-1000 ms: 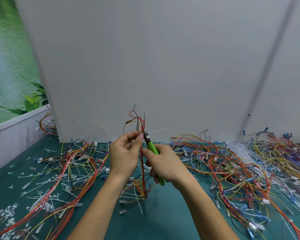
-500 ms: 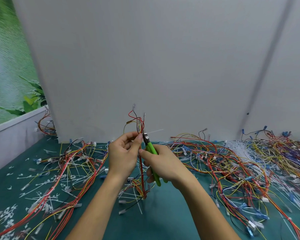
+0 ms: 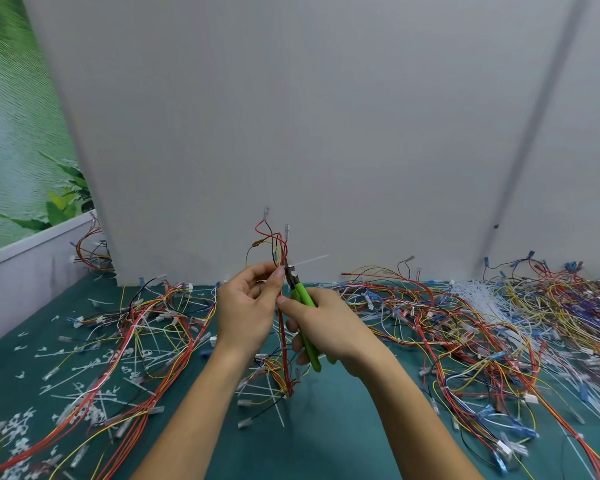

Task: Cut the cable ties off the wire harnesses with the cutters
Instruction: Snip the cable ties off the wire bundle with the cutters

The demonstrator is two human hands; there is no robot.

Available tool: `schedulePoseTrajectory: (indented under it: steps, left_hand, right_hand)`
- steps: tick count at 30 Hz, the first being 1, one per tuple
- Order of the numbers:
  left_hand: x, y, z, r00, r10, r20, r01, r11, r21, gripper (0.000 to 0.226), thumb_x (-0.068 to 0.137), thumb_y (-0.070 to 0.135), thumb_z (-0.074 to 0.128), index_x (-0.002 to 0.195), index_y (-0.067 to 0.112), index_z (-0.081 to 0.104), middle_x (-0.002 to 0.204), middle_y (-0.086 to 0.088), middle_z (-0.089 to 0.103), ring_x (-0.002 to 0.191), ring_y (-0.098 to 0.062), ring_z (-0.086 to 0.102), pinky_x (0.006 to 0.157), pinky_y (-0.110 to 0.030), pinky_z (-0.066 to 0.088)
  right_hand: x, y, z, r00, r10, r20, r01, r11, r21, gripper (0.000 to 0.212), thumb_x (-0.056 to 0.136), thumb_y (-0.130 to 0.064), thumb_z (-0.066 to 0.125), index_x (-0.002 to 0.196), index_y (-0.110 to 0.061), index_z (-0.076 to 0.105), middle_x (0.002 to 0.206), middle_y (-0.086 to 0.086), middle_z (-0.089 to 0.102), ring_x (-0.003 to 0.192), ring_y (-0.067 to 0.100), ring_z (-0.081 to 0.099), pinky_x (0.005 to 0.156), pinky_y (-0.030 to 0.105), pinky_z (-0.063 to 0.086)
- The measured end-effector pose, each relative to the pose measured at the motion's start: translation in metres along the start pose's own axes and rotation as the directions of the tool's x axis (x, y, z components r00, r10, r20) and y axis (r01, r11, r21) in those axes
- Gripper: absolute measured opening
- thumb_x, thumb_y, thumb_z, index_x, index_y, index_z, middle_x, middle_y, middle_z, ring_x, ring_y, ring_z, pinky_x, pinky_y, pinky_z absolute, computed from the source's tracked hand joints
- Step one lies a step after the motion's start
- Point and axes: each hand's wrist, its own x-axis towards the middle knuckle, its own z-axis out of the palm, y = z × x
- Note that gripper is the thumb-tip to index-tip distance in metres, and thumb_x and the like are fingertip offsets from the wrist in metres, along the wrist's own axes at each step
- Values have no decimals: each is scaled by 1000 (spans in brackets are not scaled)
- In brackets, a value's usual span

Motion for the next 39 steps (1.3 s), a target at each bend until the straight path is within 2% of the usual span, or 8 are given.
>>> schedulePoseTrajectory:
  steps: [4,8,11,15,22,27,34,39]
  left_hand:
    - [-2,2,1,1000,3,5,-3,1000,7,9,91,19,74,96,25,73,87,11,78,85,-5,74,68,-17,56]
    - [-2,1,1,1000,1,4,-1,1000,12,8,91,18,73,96,24,73,87,9,78,84,-7,74,69,-17,57]
    - [-2,1,1,1000,-5,2,5,1000,16,9,91,18,73,97,24,72,88,9,78,84,-8,75,69,-18,57]
    - [0,1,1,1000,15,-10,-15,1000,21,9,91,19,74,96,26,72,86,11,78,82,-5,74,69,-15,55]
    - [3,-1,1,990,-139,-15,138,988,-70,7,93,13,71,98,10,74,56,12,62,48,-1,54,49,-15,47]
    - [2,0,1,989,-132,-62,130,991,-44,6,90,15,75,95,16,77,58,13,65,54,0,60,55,-14,49]
    - [-1,-3,3,996,54,-70,-46,992,116,11,89,21,78,88,32,77,84,9,78,79,-6,73,67,-17,55]
    - [-2,-4,1,994,94,-53,-84,982,168,11,89,23,78,89,34,77,84,10,77,78,-8,72,65,-16,54]
  right_hand:
    - [-1,-2,0,999,33,29,-33,999,23,25,101,-39,60,95,-15,61,88,7,59,63,14,64,62,38,64]
    - [-2,-2,0,999,37,21,-37,999,28,26,103,-37,58,92,-14,61,84,9,60,58,19,64,65,45,63]
    - [-1,-1,0,1000,15,-12,-15,1000,8,27,104,-34,54,89,-12,59,77,9,60,53,26,61,58,43,58]
    - [0,1,0,998,-2,-63,-1,999,-47,26,106,-30,50,89,-14,61,71,5,59,49,20,57,49,34,52]
    - [-1,0,1,999,32,-23,-32,999,23,32,107,-35,49,98,-9,66,77,9,62,47,23,62,45,30,52]
    - [-1,-1,3,999,34,-14,-34,999,-6,33,107,-37,48,92,-10,60,80,9,60,49,21,66,43,26,52]
    - [-2,-2,3,1000,20,3,-20,995,-99,32,105,-40,51,91,-12,57,88,11,60,55,13,70,61,36,62]
    - [-1,-1,3,999,13,-38,-16,994,-104,30,104,-37,52,89,-12,54,81,11,57,50,16,64,50,31,56]
